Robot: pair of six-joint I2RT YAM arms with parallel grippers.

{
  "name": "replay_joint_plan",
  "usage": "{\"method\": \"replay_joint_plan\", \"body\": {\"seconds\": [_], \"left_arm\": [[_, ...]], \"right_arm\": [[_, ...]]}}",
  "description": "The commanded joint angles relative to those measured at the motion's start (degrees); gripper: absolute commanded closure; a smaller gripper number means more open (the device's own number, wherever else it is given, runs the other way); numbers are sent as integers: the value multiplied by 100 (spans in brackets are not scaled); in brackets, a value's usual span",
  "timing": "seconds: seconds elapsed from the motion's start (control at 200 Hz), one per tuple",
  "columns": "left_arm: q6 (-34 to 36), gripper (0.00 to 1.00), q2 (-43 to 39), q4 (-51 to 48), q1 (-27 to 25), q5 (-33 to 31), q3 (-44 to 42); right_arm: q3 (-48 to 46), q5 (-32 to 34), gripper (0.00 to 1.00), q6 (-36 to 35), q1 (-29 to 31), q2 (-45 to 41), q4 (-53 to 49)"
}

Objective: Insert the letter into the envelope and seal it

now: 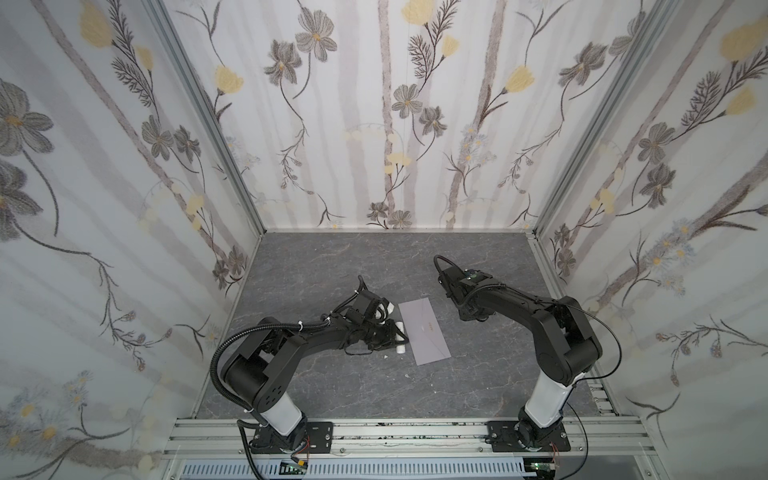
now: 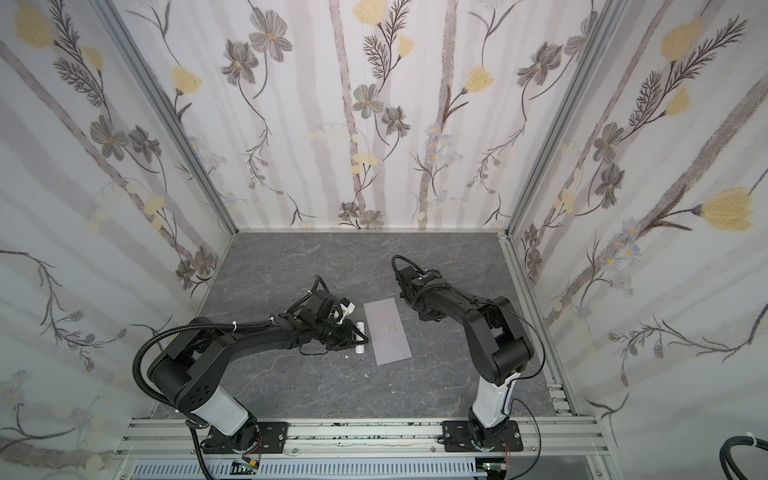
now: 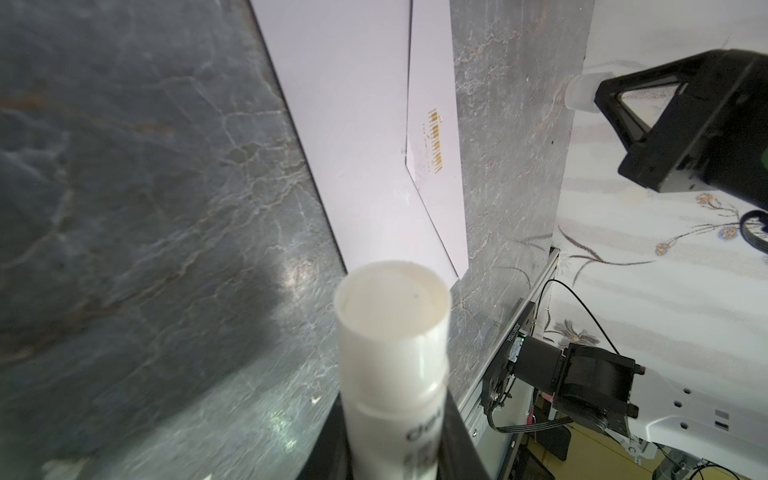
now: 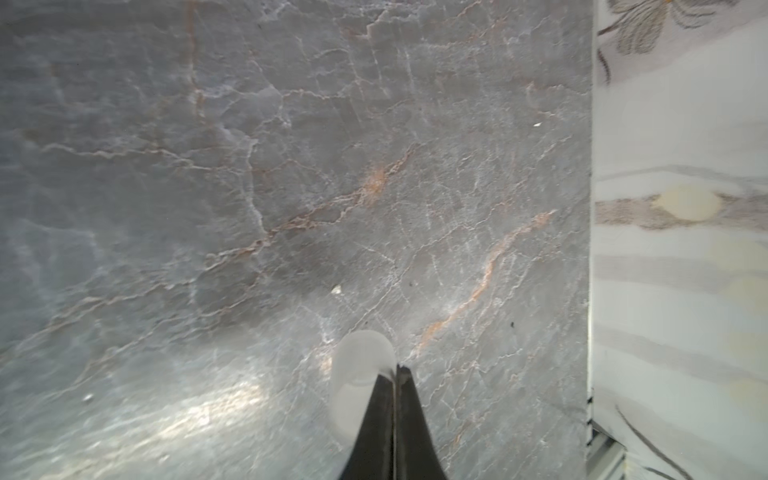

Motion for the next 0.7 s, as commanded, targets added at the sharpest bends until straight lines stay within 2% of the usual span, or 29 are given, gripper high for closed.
{"method": "replay_joint_plan", "body": {"seconds": [0.0,0.435,0.695], "left_arm": [[27,100,-155,105,43,-69,-85],[54,100,-786,90,241,-129,-482],[96,100,-922,95,340,-113,-600]], "right_arm": [[232,775,100,300,111,311,-364],[570,632,100,492,520,1244,-462],[618,356,83,509,695,1261,-389]]}}
